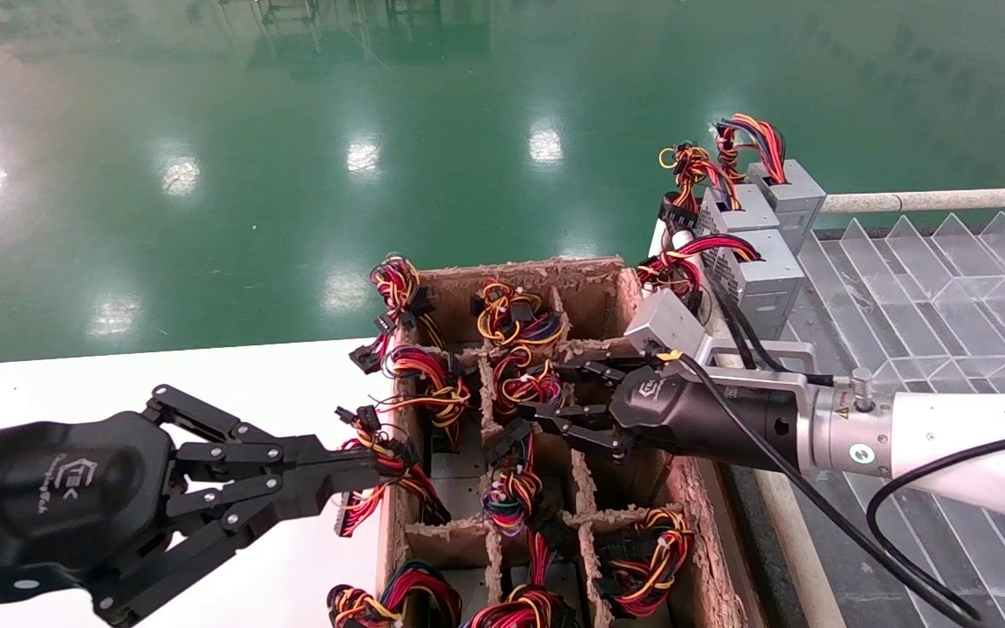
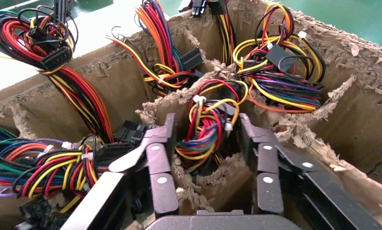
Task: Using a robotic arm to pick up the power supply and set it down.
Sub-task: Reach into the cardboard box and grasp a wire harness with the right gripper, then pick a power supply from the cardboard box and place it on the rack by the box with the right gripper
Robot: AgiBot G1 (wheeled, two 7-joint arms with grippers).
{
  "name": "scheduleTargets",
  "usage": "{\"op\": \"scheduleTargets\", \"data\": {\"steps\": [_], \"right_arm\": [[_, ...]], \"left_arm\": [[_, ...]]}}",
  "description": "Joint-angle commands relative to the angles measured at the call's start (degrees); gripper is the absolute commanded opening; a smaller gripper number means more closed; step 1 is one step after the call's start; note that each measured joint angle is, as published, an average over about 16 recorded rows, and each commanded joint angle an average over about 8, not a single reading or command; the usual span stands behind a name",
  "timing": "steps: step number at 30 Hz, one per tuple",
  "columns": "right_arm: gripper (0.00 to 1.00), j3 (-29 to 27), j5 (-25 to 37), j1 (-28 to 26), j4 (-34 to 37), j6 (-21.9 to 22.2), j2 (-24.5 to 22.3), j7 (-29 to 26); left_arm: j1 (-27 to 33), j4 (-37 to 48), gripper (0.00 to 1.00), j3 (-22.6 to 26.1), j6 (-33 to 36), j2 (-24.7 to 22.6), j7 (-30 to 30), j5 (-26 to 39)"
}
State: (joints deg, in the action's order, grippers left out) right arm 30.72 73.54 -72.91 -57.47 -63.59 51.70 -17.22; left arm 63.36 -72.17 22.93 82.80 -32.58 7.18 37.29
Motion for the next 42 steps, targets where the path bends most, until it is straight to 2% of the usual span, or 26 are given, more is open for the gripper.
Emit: {"op": "scheduleTargets", "data": {"steps": [1,15,22,31,42], "right_arm": [[0.0,0.01,0.03,0.12,-0.3,-0.04,-0.25,-0.18],[0.0,-0.58,0.81,-0.96,-5.16,0.67,-1.28,1.38],[0.0,-4.96,-3.03,-2.08,-10.53,3.2,-3.55,2.55],[0.0,-12.27,-6.48,-6.47,-15.96,7.59,-8.46,5.05],[0.0,-16.41,-0.06,-12.37,-18.39,12.7,-15.91,10.11]], "left_arm": [[0.0,0.0,0.0,0.0,0.0,0.0,0.0,0.0],[0.0,0.0,0.0,0.0,0.0,0.0,0.0,0.0],[0.0,0.0,0.0,0.01,0.0,0.0,0.0,0.0],[0.0,0.0,0.0,0.01,0.0,0.0,0.0,0.0],[0.0,0.0,0.0,0.01,0.0,0.0,0.0,-0.01]]}}
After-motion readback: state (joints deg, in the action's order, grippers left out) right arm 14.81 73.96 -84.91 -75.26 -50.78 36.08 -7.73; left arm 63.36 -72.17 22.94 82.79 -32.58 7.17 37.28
